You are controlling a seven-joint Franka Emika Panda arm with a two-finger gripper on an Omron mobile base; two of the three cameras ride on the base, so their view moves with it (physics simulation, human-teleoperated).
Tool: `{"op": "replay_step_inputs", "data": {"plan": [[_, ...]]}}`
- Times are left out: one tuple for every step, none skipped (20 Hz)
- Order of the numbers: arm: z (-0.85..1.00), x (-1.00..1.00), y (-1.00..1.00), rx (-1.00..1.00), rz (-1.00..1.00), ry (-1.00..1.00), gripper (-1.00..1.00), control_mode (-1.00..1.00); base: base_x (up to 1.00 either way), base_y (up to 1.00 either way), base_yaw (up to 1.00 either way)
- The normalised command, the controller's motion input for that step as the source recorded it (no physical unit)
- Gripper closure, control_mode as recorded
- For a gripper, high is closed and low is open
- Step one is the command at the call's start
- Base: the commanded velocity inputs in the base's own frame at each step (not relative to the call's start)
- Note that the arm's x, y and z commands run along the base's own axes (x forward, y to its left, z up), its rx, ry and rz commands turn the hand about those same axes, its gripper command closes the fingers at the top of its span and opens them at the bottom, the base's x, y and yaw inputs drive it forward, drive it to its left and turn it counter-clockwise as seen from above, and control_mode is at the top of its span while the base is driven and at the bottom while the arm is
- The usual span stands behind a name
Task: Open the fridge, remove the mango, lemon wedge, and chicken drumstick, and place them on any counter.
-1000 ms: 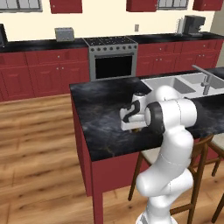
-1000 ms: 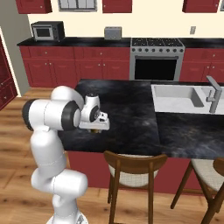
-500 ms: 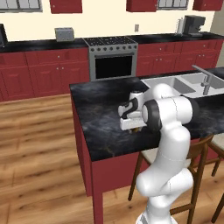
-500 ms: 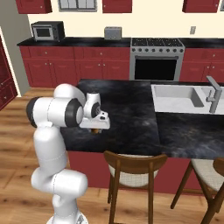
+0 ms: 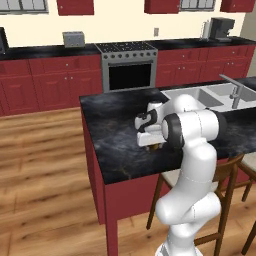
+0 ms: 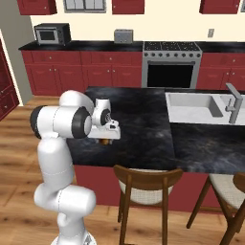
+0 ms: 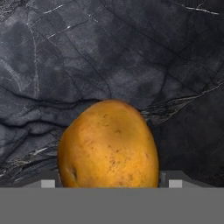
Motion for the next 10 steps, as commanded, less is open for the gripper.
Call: {"op": "replay_step_inputs", "data": {"plan": [[0.00,0.00,0.00,0.00,0.00,0.00,-1.00,-1.00,0.00,0.00,0.00],[0.21,0.00,0.00,0.00,0.00,-0.03,-1.00,-1.00,0.00,0.00,0.00],[0.38,-0.09,0.00,0.00,0.00,-0.01,-1.00,-1.00,0.00,0.00,0.00],[0.45,-0.15,0.00,0.00,0.00,0.00,-1.00,-1.00,0.00,0.00,0.00],[0.51,-0.19,0.00,0.00,0.00,0.00,-1.00,-1.00,0.00,0.00,0.00],[0.55,-0.16,0.00,0.00,0.00,0.00,-1.00,-1.00,0.00,0.00,0.00],[0.61,-0.11,0.00,0.00,0.00,0.00,-1.00,-1.00,0.00,0.00,0.00],[0.71,-0.13,0.00,0.00,0.00,-0.01,-1.00,-1.00,0.00,0.00,0.00],[0.79,-0.11,0.00,0.00,0.00,-0.04,-1.00,-1.00,0.00,0.00,0.00],[0.91,-0.14,0.00,0.00,0.00,-0.07,-1.00,-1.00,0.00,0.00,0.00]]}}
